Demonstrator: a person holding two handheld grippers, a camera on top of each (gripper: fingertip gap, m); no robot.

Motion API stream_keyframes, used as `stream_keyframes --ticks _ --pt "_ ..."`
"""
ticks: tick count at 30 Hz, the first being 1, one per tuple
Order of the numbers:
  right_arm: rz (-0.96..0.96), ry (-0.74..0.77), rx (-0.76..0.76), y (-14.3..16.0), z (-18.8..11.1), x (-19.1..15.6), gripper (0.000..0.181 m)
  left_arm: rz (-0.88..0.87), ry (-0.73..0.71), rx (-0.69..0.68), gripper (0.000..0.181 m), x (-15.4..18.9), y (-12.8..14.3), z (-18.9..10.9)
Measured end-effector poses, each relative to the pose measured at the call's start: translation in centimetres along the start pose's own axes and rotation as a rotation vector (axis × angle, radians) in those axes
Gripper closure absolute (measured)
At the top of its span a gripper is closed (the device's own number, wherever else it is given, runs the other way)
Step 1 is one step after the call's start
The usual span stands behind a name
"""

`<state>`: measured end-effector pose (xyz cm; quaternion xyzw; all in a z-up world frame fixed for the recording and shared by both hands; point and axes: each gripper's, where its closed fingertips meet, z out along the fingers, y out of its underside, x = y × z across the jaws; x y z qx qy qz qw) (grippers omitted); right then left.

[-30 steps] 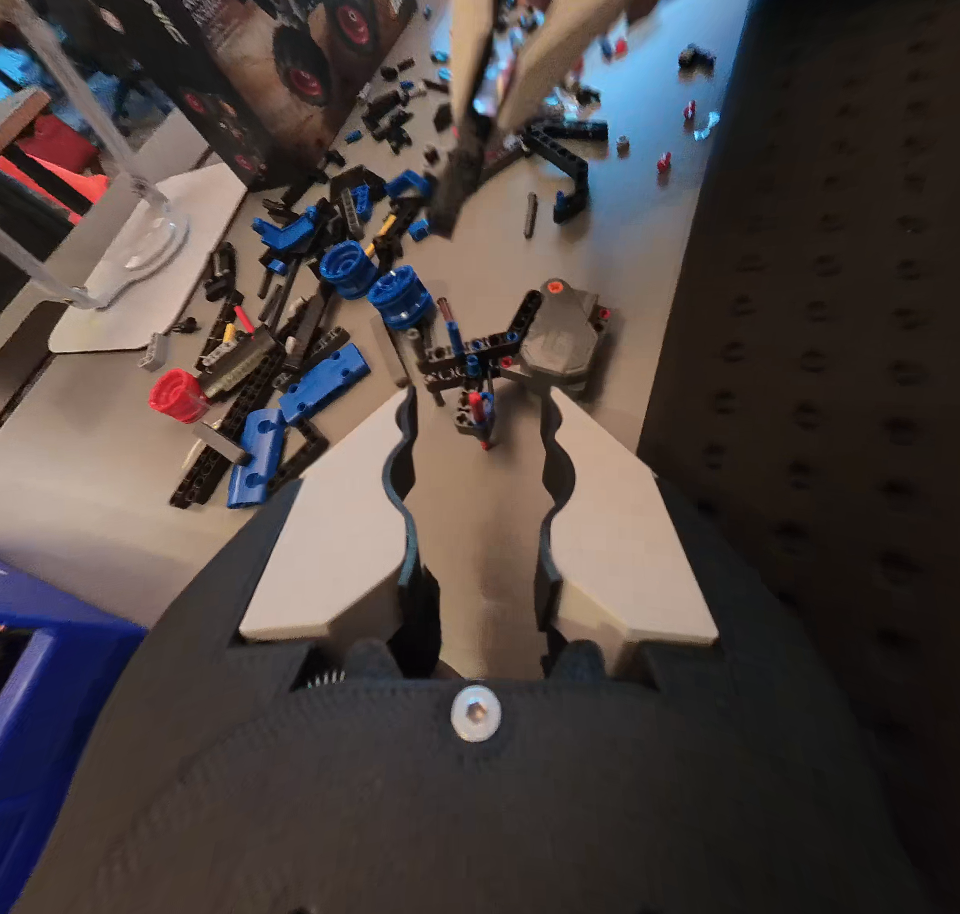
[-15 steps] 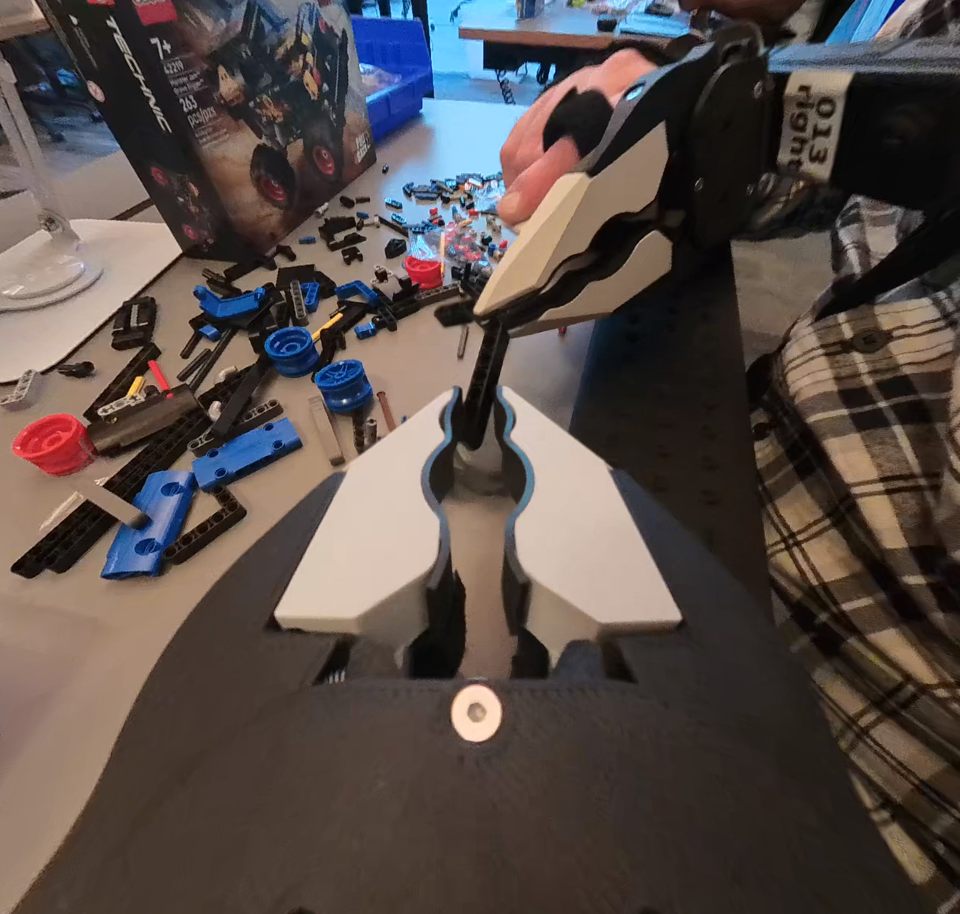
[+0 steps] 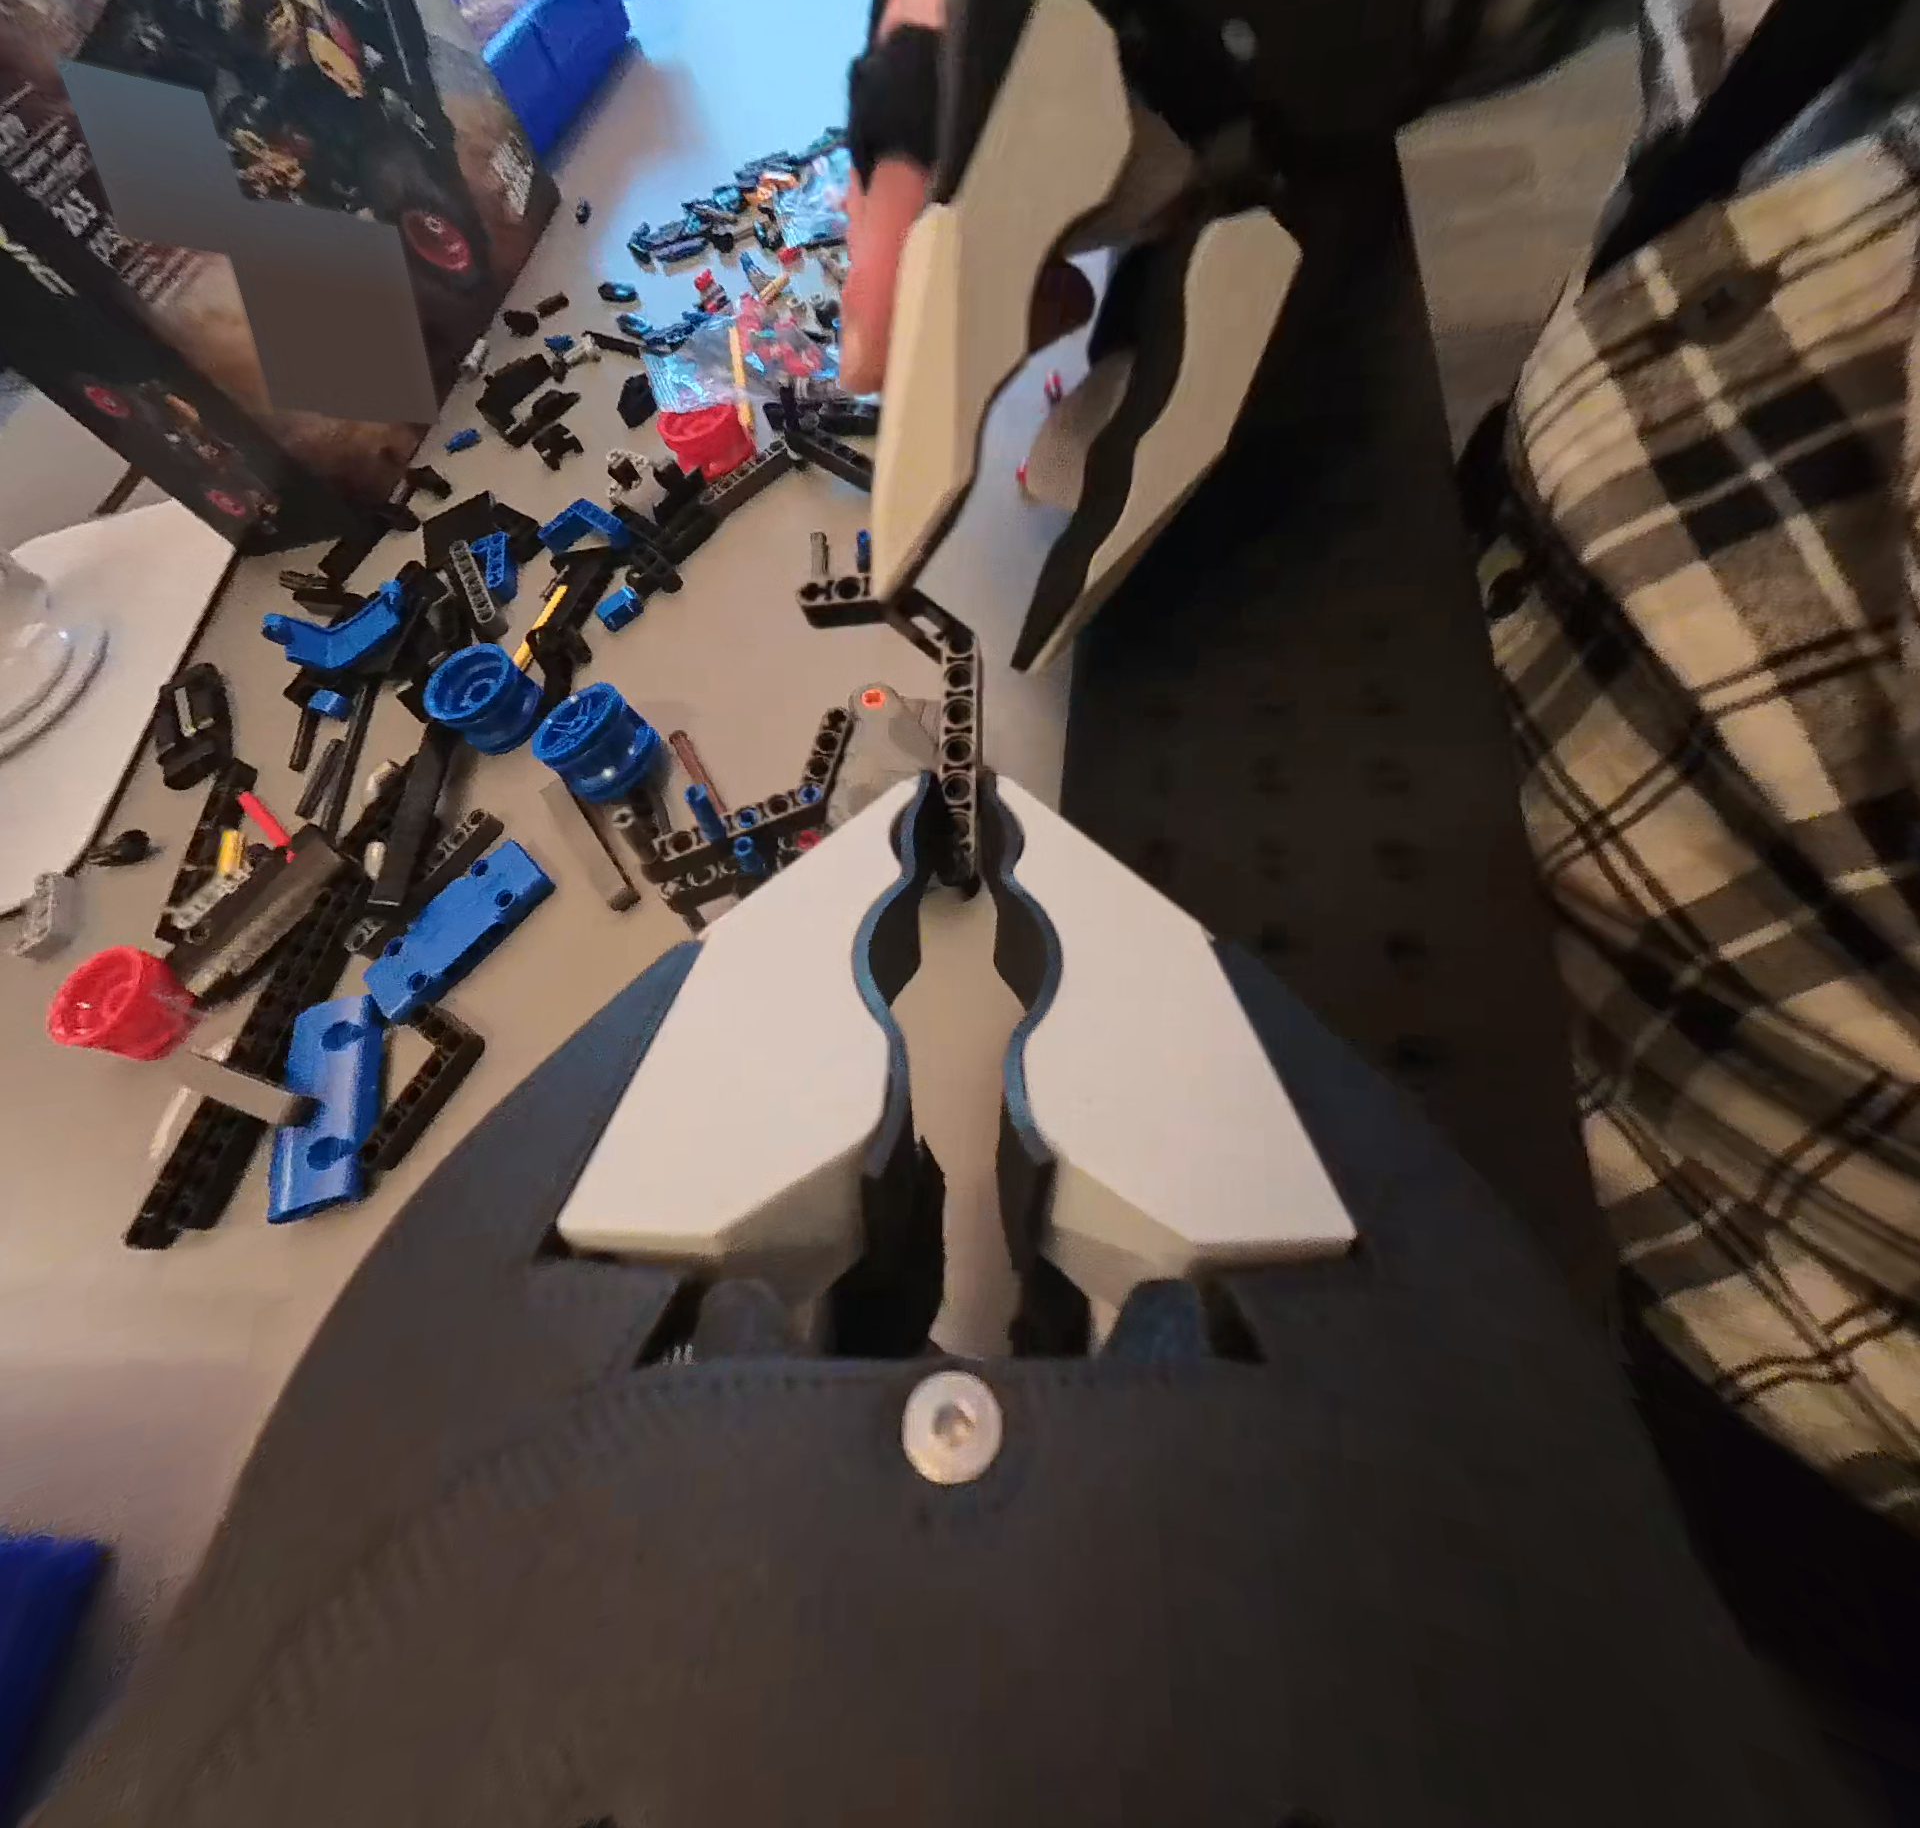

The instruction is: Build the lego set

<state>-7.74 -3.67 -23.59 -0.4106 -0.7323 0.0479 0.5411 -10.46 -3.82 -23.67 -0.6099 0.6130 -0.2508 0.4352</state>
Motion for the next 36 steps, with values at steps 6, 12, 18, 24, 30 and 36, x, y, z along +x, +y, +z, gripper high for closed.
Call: stream_keyframes --ticks 6,12,18,24,30,36 --pt "0.257 -0.147 0.055 0.4 -0.8 0.2 0.137 0.105 0.006 -0.070 0.176 -0.1 0.5 0.3" --pt "0.317 -0.180 0.102 -0.2 -0.7 1.2 0.146 0.162 0.025 -0.107 0.176 -0.5 0.8 0.4" --pt "0.154 -0.183 -0.018 0.3 2.0 0.1 0.169 0.210 0.045 -0.142 0.176 -1.3 0.3 0.3" --pt "0.251 -0.169 -0.014 0.3 2.4 1.1 0.175 0.189 0.016 -0.105 0.176 -2.3 -0.1 -0.2" --pt "0.296 -0.145 -0.062 1.2 2.6 1.4 0.175 0.045 -0.074 -0.120 0.137 -4.4 1.6 -0.9" --pt "0.319 -0.141 -0.087 1.9 2.5 1.5 0.176 0.031 -0.078 -0.271 0.150 -5.0 5.5 1.2"
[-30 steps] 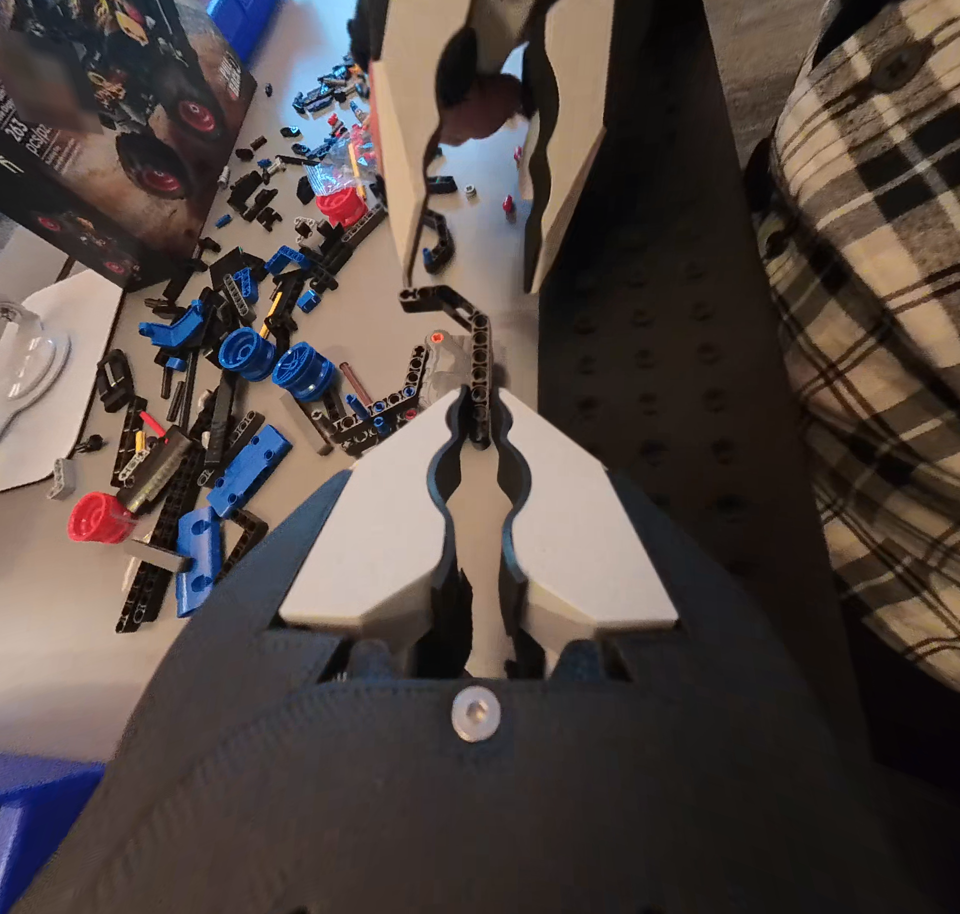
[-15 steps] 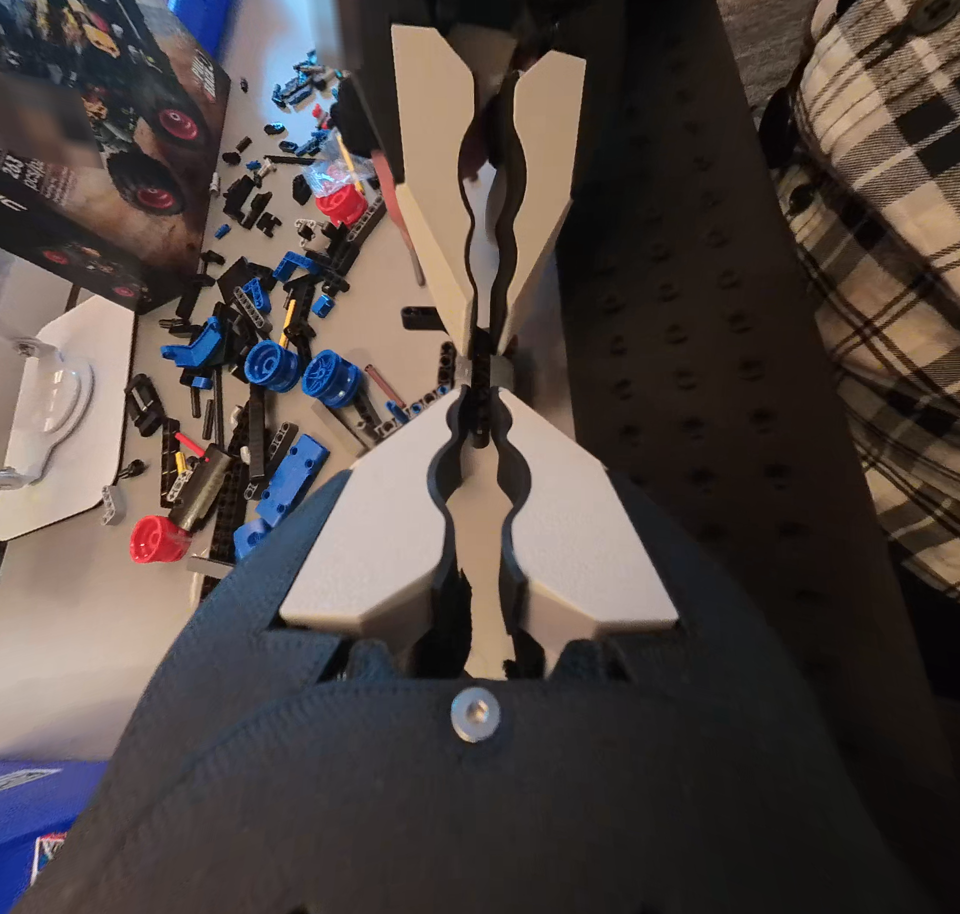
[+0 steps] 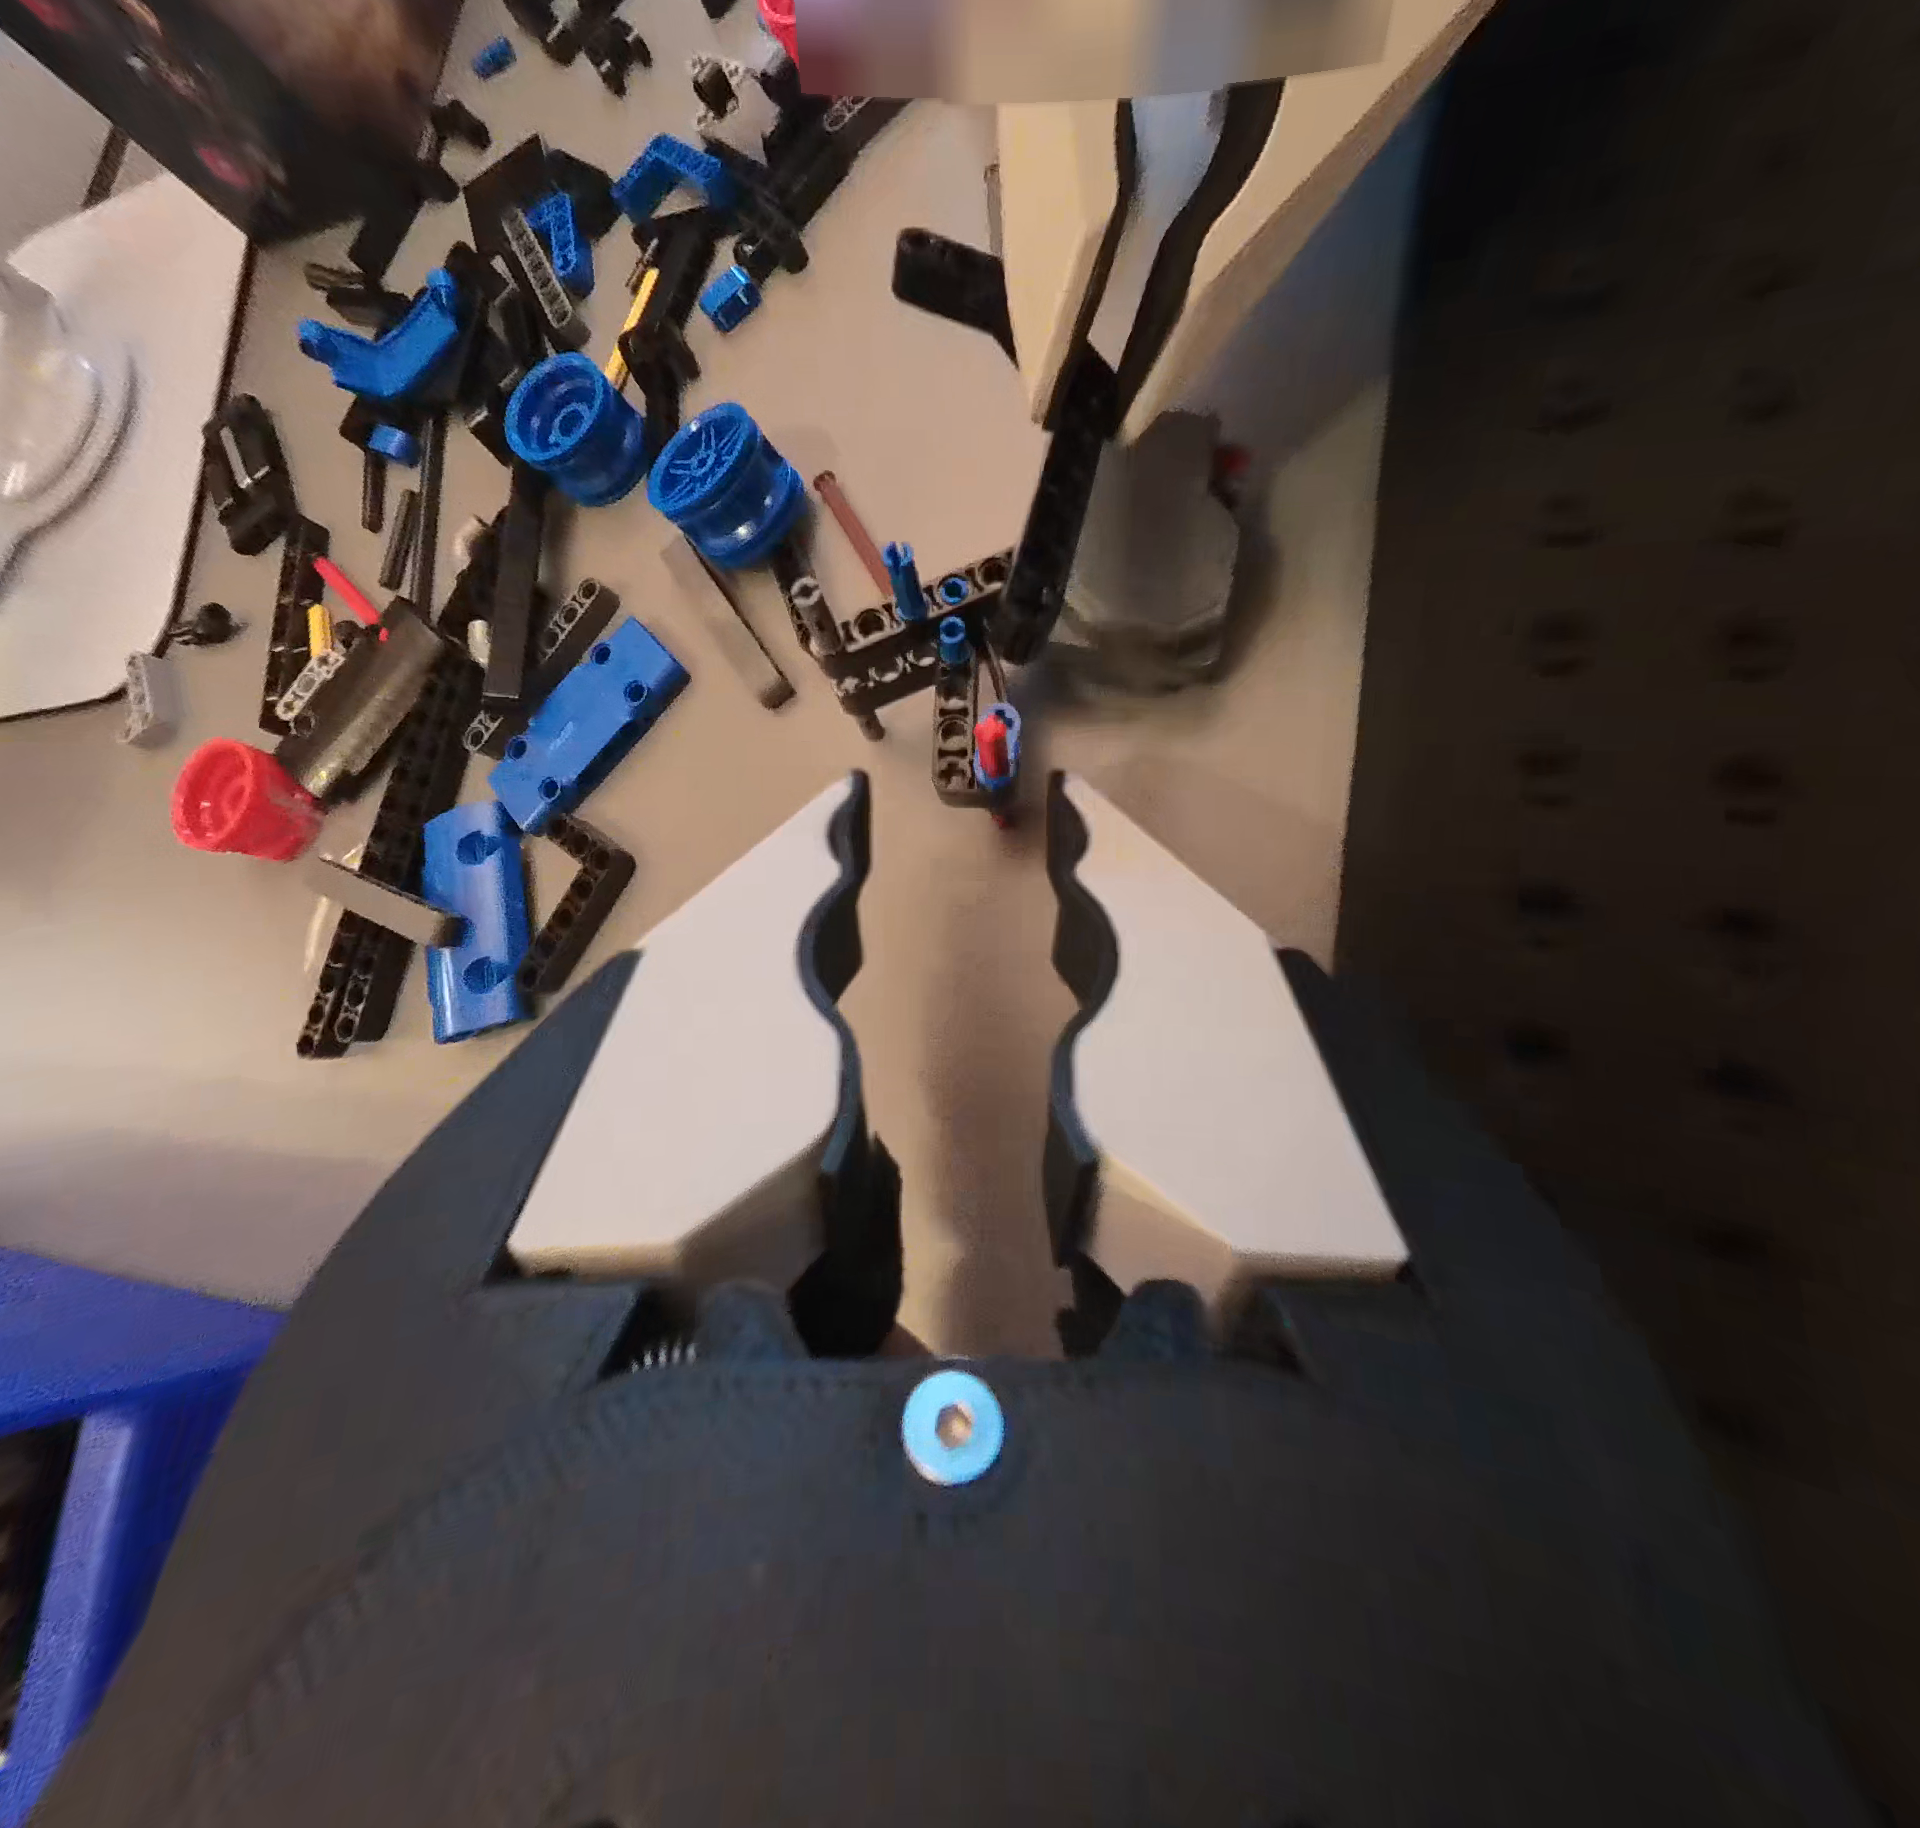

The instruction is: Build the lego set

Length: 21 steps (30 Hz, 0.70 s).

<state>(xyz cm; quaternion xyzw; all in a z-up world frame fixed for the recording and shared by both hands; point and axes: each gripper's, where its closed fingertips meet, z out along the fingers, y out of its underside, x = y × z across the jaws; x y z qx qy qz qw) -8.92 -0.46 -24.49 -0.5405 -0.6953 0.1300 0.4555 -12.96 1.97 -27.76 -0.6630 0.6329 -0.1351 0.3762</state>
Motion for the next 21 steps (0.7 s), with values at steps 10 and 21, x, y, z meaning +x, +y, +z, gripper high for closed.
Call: stream_keyframes --ticks 10,21 --pt "0.027 0.012 -0.012 0.8 -0.5 0.8 0.175 -0.086 -0.089 -0.033 0.167 -0.6 -0.5 1.4" --pt "0.095 0.064 -0.005 2.1 -1.6 3.1 0.175 -0.286 -0.312 -0.112 0.167 -1.9 -0.7 2.2"
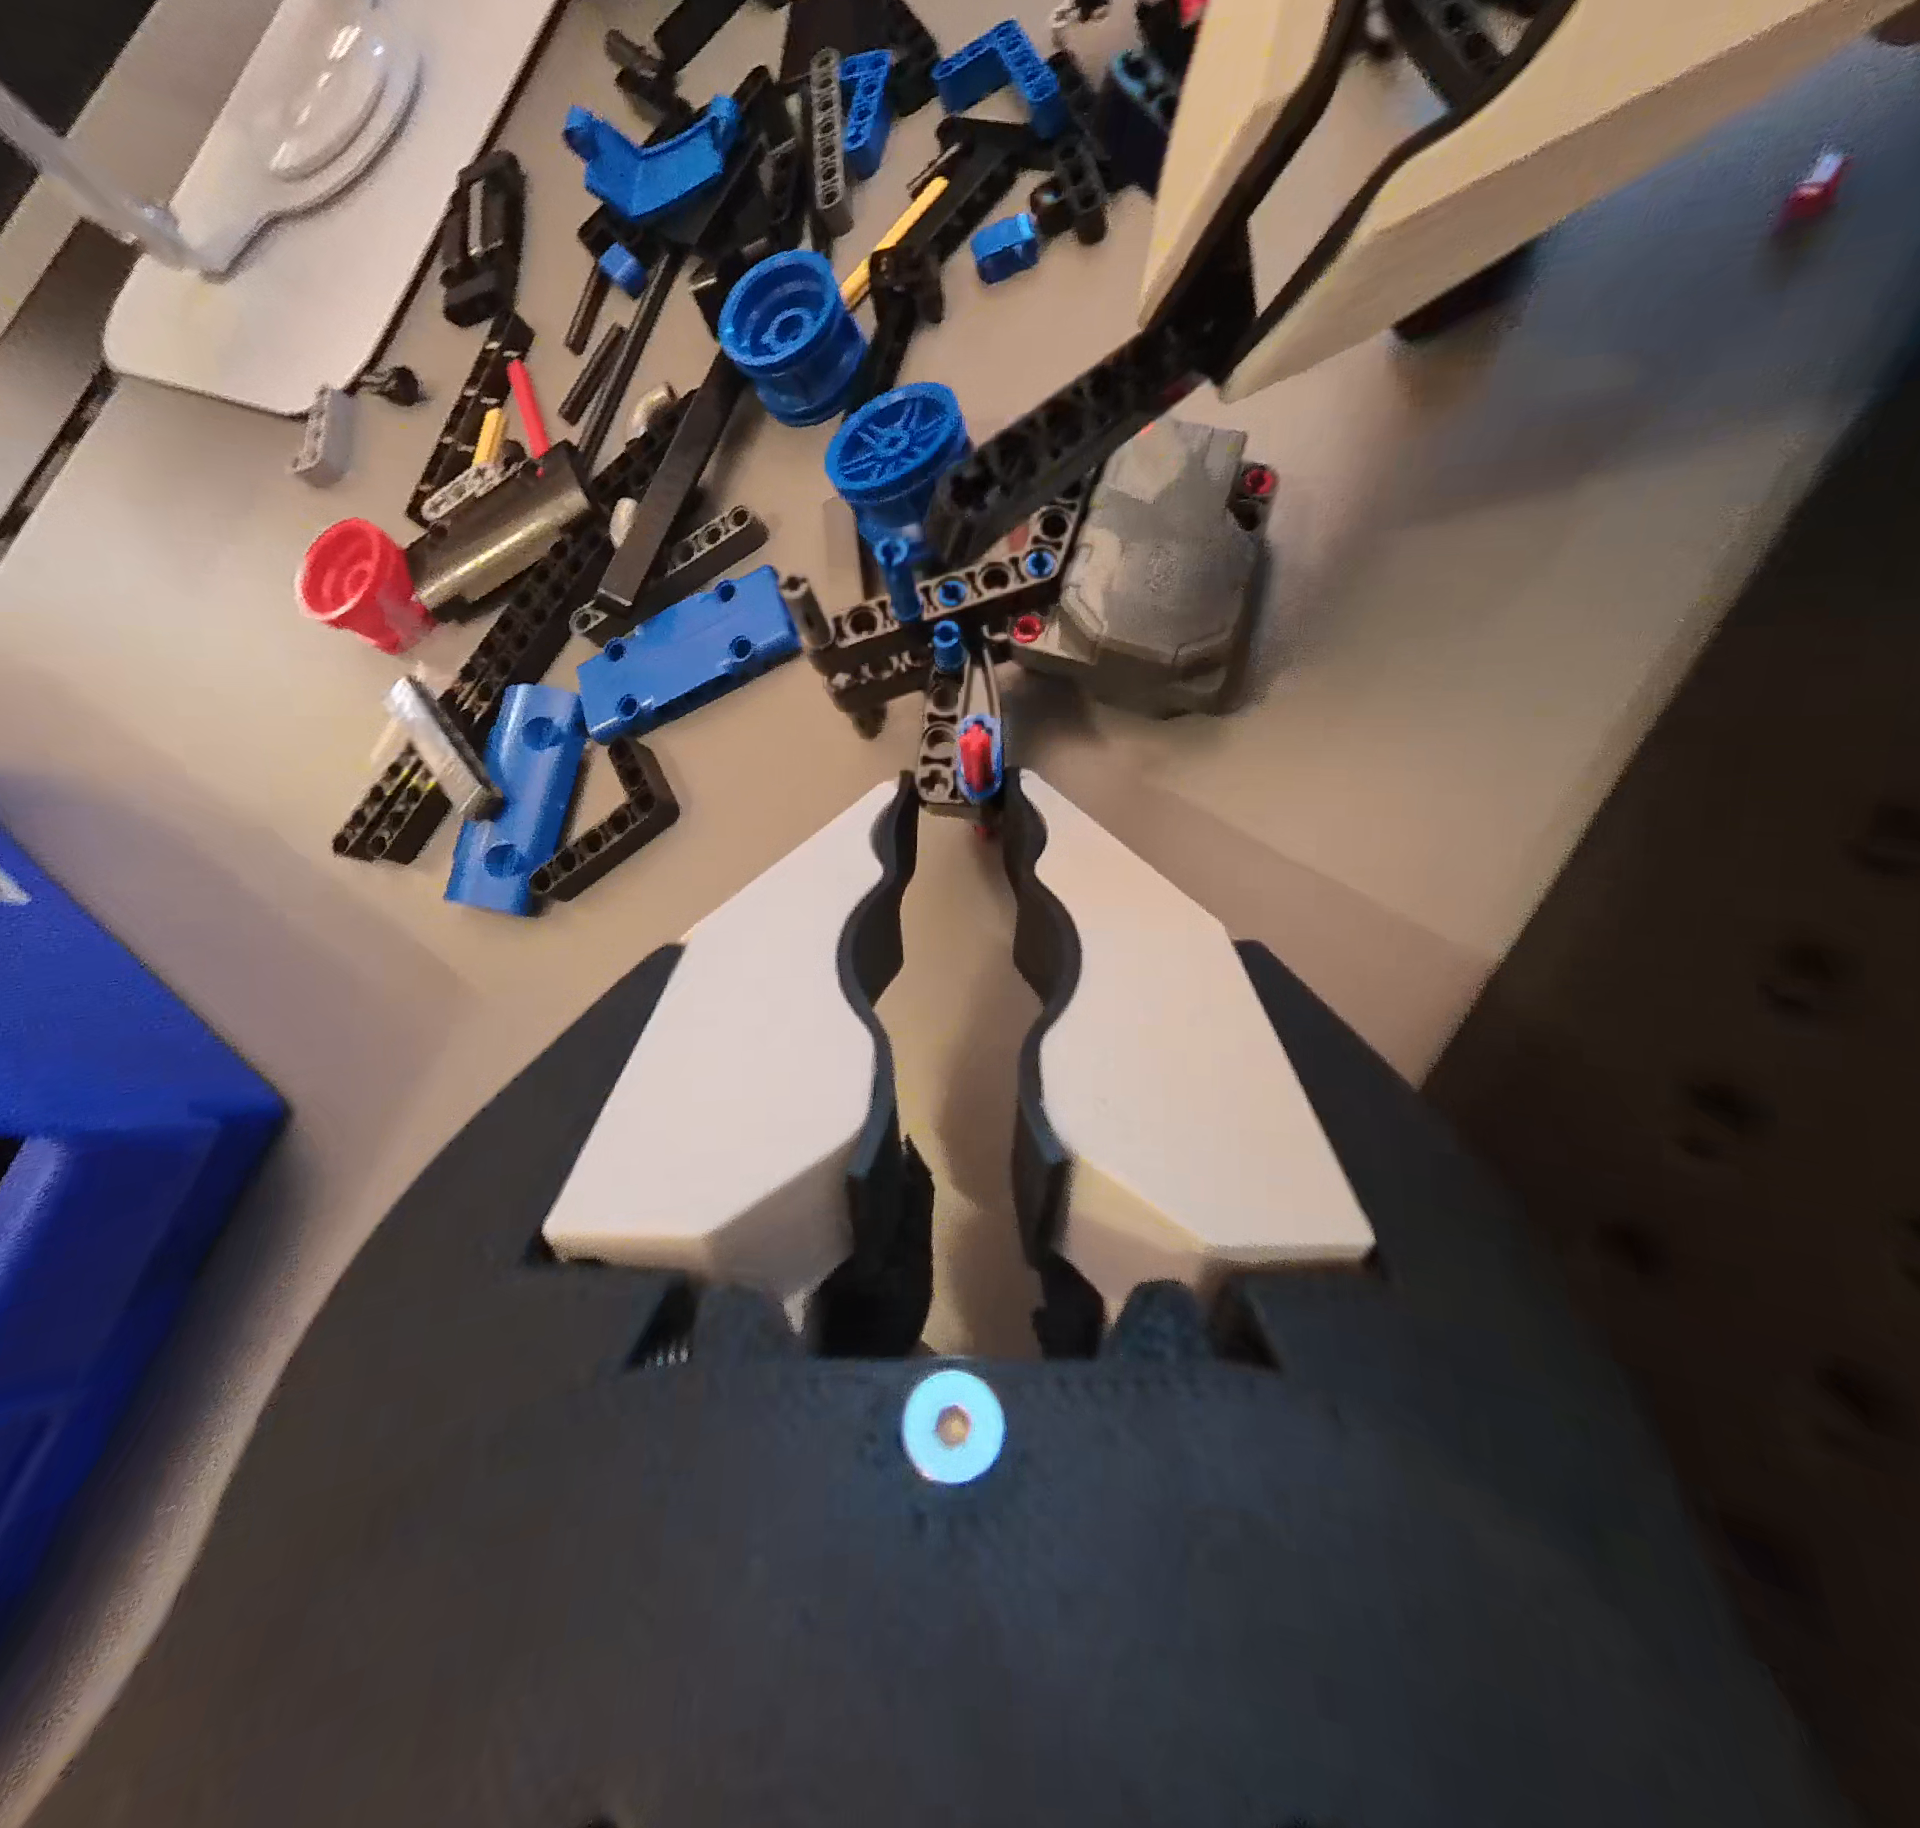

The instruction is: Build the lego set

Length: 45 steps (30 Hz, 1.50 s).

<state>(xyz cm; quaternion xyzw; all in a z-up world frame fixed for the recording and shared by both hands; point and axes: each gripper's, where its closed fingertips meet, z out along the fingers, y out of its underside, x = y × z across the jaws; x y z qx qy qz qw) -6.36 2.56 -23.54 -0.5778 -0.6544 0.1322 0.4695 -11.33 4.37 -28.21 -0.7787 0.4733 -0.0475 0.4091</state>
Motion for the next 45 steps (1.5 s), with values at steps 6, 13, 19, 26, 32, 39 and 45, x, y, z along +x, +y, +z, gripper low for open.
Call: stream_keyframes --ticks 6,13,19,26,32,39,45 --pt "0.033 0.015 -0.012 0.4 -0.4 0.8 0.175 0.016 0.026 0.000 0.164 1.2 -0.7 0.3" --pt "0.083 -0.018 -0.033 0.7 -0.9 0.4 0.175 -0.028 0.165 0.035 0.147 0.9 0.0 -0.6" --pt "0.113 -0.066 -0.060 0.7 -0.6 -0.6 0.175 0.031 0.184 0.054 0.159 1.6 -0.1 0.0" --pt "0.124 -0.102 -0.083 1.0 -0.2 -1.3 0.175 0.067 0.177 0.053 0.165 2.1 -0.3 0.3" --pt "0.155 -0.130 -0.080 0.9 -0.3 -1.6 0.176 0.050 0.192 0.092 0.163 2.0 -0.9 0.1" --pt "0.169 -0.138 -0.097 1.1 0.0 -1.8 0.176 0.050 0.164 0.103 0.168 2.4 -1.6 0.5" --pt "0.160 -0.141 -0.120 1.6 -0.1 -1.9 0.176 0.050 0.147 0.105 0.159 2.3 -1.6 0.7"
